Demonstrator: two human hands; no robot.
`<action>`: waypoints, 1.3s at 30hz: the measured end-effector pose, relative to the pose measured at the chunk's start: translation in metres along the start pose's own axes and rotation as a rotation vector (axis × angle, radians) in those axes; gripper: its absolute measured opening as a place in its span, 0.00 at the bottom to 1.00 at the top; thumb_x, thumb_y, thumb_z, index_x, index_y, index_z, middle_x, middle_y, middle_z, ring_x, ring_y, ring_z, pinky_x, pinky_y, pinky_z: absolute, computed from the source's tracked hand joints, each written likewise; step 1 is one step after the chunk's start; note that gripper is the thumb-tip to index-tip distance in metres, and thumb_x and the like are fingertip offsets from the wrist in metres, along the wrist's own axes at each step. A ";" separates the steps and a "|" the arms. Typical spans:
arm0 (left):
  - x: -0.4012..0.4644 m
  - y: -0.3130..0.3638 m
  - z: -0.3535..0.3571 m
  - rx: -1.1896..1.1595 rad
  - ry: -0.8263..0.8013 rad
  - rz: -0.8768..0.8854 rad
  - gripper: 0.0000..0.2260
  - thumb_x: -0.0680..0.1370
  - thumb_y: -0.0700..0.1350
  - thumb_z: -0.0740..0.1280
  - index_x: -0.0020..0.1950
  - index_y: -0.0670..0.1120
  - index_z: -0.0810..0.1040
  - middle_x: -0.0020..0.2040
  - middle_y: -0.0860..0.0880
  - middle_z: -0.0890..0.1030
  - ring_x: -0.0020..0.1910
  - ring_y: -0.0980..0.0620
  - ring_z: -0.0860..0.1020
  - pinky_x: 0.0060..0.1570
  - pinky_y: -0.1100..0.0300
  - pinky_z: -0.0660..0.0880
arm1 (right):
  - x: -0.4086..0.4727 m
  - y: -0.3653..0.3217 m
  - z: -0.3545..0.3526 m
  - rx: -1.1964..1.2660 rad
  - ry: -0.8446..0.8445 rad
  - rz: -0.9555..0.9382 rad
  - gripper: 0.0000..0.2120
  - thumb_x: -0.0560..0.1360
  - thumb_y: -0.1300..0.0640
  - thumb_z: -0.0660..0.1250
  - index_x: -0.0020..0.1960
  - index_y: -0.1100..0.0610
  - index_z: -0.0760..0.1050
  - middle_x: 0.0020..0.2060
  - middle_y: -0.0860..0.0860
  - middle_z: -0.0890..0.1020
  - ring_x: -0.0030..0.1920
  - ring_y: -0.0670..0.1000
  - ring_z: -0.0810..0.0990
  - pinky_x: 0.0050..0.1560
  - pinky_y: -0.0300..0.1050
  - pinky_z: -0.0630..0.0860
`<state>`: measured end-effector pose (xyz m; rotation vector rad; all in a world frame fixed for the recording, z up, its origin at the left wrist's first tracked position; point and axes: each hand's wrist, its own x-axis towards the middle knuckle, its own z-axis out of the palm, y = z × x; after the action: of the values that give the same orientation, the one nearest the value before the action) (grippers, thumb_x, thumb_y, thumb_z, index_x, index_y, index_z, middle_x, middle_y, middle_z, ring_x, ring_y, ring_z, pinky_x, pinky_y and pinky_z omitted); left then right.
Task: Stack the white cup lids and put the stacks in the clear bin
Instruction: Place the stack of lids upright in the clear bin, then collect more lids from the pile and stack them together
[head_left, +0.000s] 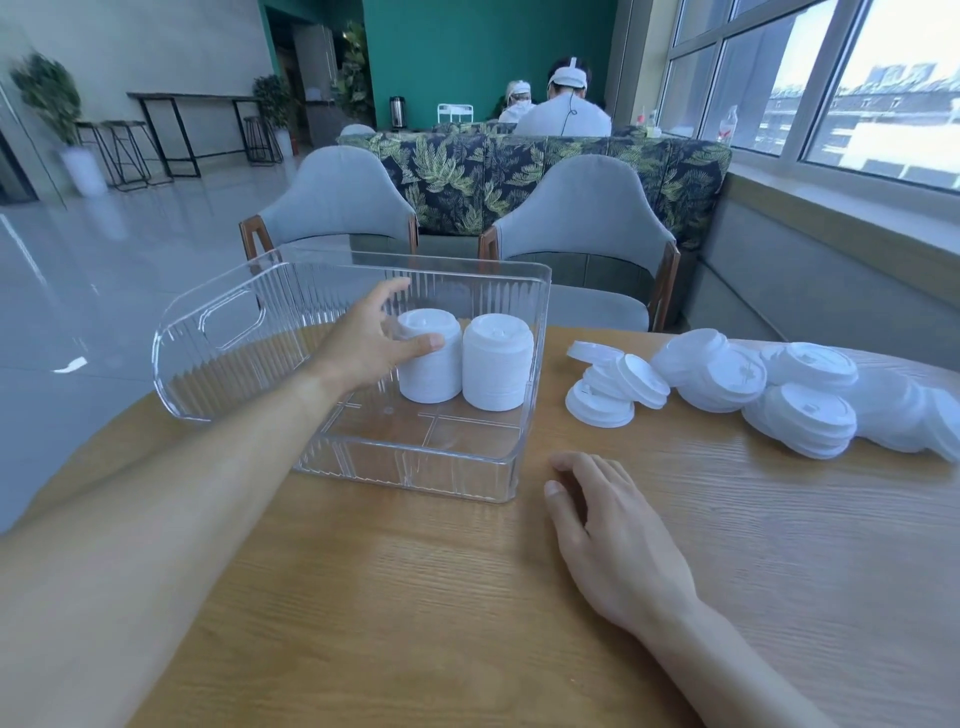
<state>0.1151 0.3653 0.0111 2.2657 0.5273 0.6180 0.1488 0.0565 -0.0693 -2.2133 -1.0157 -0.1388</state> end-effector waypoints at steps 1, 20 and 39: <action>-0.006 0.006 -0.001 -0.008 0.066 0.010 0.36 0.75 0.56 0.76 0.79 0.54 0.65 0.77 0.49 0.70 0.74 0.49 0.70 0.64 0.56 0.67 | -0.001 0.000 0.000 0.003 0.005 0.002 0.10 0.83 0.48 0.57 0.61 0.46 0.72 0.54 0.36 0.75 0.62 0.38 0.68 0.57 0.39 0.70; -0.208 0.114 0.134 -0.222 0.227 0.133 0.21 0.80 0.57 0.62 0.34 0.43 0.72 0.28 0.48 0.71 0.30 0.49 0.70 0.34 0.48 0.70 | -0.072 0.048 -0.068 -0.099 0.072 0.040 0.10 0.81 0.51 0.61 0.60 0.52 0.75 0.52 0.41 0.76 0.61 0.45 0.70 0.55 0.36 0.66; -0.164 0.198 0.281 -0.002 -0.055 0.217 0.10 0.78 0.53 0.70 0.58 0.60 0.75 0.58 0.64 0.73 0.60 0.64 0.71 0.58 0.56 0.76 | -0.091 0.192 -0.186 -0.116 0.260 0.492 0.15 0.79 0.54 0.61 0.64 0.55 0.76 0.61 0.49 0.77 0.65 0.51 0.71 0.63 0.50 0.72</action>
<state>0.1798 -0.0017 -0.0657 2.3488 0.2558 0.6599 0.2545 -0.2055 -0.0655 -2.4041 -0.3155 -0.2583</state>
